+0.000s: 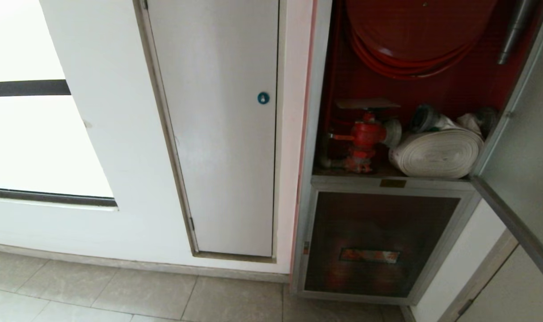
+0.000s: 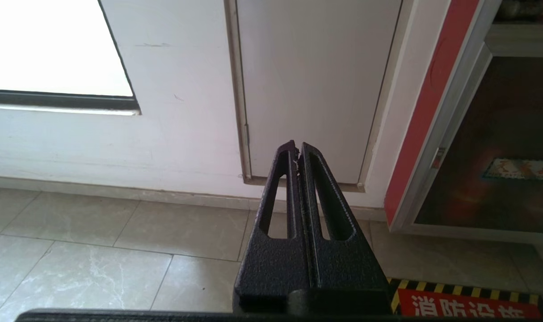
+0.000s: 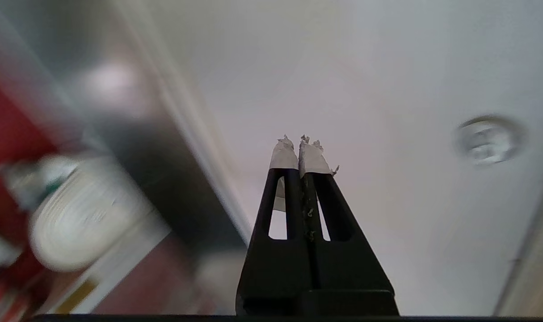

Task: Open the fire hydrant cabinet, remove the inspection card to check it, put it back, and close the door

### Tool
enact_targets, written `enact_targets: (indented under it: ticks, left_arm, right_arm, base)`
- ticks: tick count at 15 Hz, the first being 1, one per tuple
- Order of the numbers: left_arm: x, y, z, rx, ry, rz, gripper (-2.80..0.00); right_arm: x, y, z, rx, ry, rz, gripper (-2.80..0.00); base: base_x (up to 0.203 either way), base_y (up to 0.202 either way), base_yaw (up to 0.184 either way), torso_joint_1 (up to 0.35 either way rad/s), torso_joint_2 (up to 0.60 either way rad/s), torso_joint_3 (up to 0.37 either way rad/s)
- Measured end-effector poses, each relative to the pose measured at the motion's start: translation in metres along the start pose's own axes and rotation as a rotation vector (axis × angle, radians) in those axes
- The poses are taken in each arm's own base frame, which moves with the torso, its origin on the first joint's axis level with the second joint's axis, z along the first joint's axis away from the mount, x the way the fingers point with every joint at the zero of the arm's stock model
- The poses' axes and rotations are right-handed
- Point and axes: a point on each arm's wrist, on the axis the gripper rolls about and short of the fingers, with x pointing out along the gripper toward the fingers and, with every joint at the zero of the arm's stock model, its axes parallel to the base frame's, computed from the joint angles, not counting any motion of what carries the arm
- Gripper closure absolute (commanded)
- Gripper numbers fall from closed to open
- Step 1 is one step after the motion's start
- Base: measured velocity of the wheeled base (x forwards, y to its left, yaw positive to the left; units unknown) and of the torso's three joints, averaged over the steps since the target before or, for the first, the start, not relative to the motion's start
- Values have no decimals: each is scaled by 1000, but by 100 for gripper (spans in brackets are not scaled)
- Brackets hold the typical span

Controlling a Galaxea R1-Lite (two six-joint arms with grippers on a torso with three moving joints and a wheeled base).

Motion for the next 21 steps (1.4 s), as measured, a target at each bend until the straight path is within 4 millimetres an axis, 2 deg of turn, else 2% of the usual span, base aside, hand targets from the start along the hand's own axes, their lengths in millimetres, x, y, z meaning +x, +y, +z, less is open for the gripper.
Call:
enact_targets:
  ticks: [3, 7, 16, 21]
  left_arm:
    - [0, 0, 0, 0, 0, -1, 0]
    - [0, 0, 0, 0, 0, 0, 0]
    - [0, 0, 0, 0, 0, 0, 0]
    - [0, 0, 0, 0, 0, -1, 0]
  right_arm:
    - [-6, 6, -5, 2, 31, 67, 0]
    - [-20, 20, -11, 7, 119, 260, 0]
    - [-52, 73, -15, 15, 207, 749, 0]
    - [-44, 114, -20, 24, 272, 945, 0]
  base:
    - [0, 0, 0, 0, 0, 0]
    - [0, 0, 0, 0, 0, 0]
    - [0, 0, 0, 0, 0, 0]
    - [0, 0, 0, 0, 0, 0]
